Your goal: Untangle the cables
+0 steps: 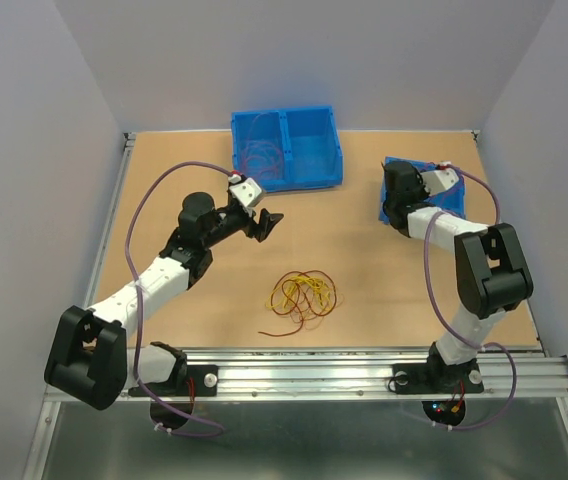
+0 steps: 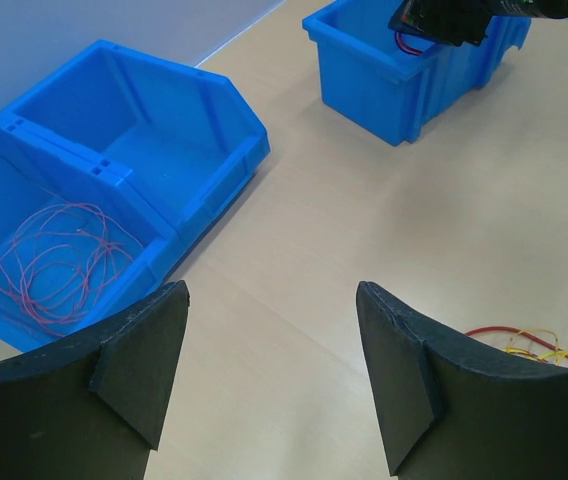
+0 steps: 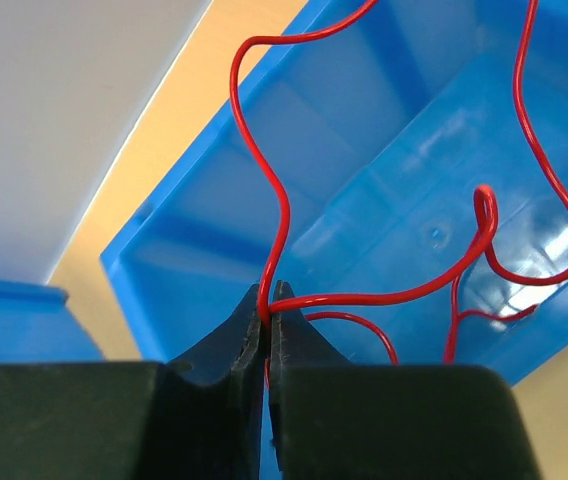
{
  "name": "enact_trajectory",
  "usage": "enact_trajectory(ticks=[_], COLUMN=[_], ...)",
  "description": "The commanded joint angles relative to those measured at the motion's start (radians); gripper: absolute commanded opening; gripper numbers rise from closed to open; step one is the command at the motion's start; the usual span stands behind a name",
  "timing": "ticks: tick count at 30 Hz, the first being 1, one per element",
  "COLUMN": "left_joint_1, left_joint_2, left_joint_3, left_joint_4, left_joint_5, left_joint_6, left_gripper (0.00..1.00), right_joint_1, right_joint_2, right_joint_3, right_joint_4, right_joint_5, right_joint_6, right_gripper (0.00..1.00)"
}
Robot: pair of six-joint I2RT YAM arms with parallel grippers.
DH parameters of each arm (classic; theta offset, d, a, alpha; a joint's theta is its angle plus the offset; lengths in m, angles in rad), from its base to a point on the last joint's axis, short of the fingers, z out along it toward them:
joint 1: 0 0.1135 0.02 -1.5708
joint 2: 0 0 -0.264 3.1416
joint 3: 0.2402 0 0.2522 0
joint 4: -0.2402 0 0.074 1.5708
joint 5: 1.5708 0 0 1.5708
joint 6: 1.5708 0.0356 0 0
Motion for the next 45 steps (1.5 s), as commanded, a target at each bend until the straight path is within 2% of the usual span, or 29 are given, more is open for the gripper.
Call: enact_trajectory(ticks=[1, 2, 3, 4, 5, 9, 11, 15, 17, 18, 22, 26, 27, 31, 34, 35, 36, 38, 39, 41, 43, 45], left_joint_1=[0.004, 0.004, 0.004, 0.004, 0.004, 0.004, 0.004, 0.004, 0.004, 0.004, 0.004, 0.004, 0.002, 0.004, 0.004, 0.002, 0.004, 0.004, 0.004, 0.004, 0.004, 0.004], left_joint_2=[-0.039, -0.040, -0.041, -0.044, -0.045, -0.050, -0.053, -0.060, -0.062, -0.063, -0.065, -0.062, -0.062, -0.062, -0.065, -0.062, -0.062, -0.062, -0.062, -0.071, -0.079, -0.086], left_joint_3=[-0.015, -0.016, -0.016, -0.016, -0.018, -0.020, -0.021, -0.026, -0.026, -0.026, -0.027, -0.027, -0.027, -0.026, -0.027, -0.024, -0.021, -0.016, -0.015, -0.016, -0.021, -0.024], left_joint_4=[0.034, 0.034, 0.036, 0.034, 0.036, 0.036, 0.036, 0.036, 0.036, 0.036, 0.037, 0.037, 0.037, 0.037, 0.031, 0.024, 0.020, 0.011, 0.008, 0.007, 0.007, 0.007], left_joint_5=[0.016, 0.016, 0.016, 0.016, 0.016, 0.016, 0.022, 0.020, 0.022, 0.022, 0.022, 0.022, 0.022, 0.017, 0.012, 0.012, 0.008, -0.006, -0.021, -0.040, -0.057, -0.055], left_joint_6=[0.011, 0.013, 0.013, 0.013, 0.013, 0.014, 0.013, 0.013, 0.014, 0.014, 0.011, 0.013, 0.011, 0.017, 0.022, 0.023, 0.026, 0.029, 0.032, 0.039, 0.042, 0.051], left_gripper=[0.79, 0.79, 0.79, 0.79, 0.79, 0.79, 0.79, 0.79, 0.79, 0.79, 0.79, 0.79, 0.79, 0.80, 0.84, 0.85, 0.87, 0.88, 0.88, 0.91, 0.94, 0.95], right_joint_1=[0.026, 0.032, 0.038, 0.040, 0.046, 0.057, 0.060, 0.061, 0.063, 0.064, 0.064, 0.063, 0.060, 0.048, 0.049, 0.049, 0.058, 0.087, 0.144, 0.207, 0.288, 0.339], right_joint_2=[0.007, 0.008, 0.014, 0.017, 0.017, 0.005, -0.009, -0.032, -0.041, -0.056, -0.096, -0.104, -0.101, -0.091, -0.168, -0.209, -0.232, -0.257, -0.280, -0.311, -0.381, -0.432], right_joint_3=[0.060, 0.065, 0.071, 0.077, 0.085, 0.090, 0.094, 0.148, 0.159, 0.157, 0.126, 0.198, 0.217, 0.288, 0.173, 0.141, 0.087, 0.053, 0.039, -0.023, -0.093, -0.211], right_joint_4=[-0.029, -0.032, -0.033, -0.041, -0.058, -0.073, -0.100, -0.287, -0.338, -0.346, -0.352, -0.351, -0.349, -0.335, -0.207, -0.126, -0.104, -0.090, -0.105, -0.140, -0.150, -0.151], right_joint_5=[0.012, 0.011, 0.011, 0.015, 0.043, 0.080, 0.109, 0.126, 0.111, 0.112, 0.107, 0.120, 0.111, -0.082, -0.337, -0.509, -0.585, -0.735, -0.752, -0.735, -0.694, -0.690], right_joint_6=[0.119, 0.128, 0.124, 0.125, 0.130, 0.124, 0.121, 0.257, 0.270, 0.276, 0.280, 0.133, 0.048, -0.207, -0.345, -0.381, -0.419, -0.476, -0.519, -0.553, -0.568, -0.568], right_gripper=[0.01, 0.01, 0.05, 0.11, 0.25, 0.40, 0.40, 0.39, 0.43, 0.48, 0.53, 0.63, 0.64, 0.63, 0.63, 0.63, 0.70, 0.94, 1.00, 0.98, 0.87, 0.81])
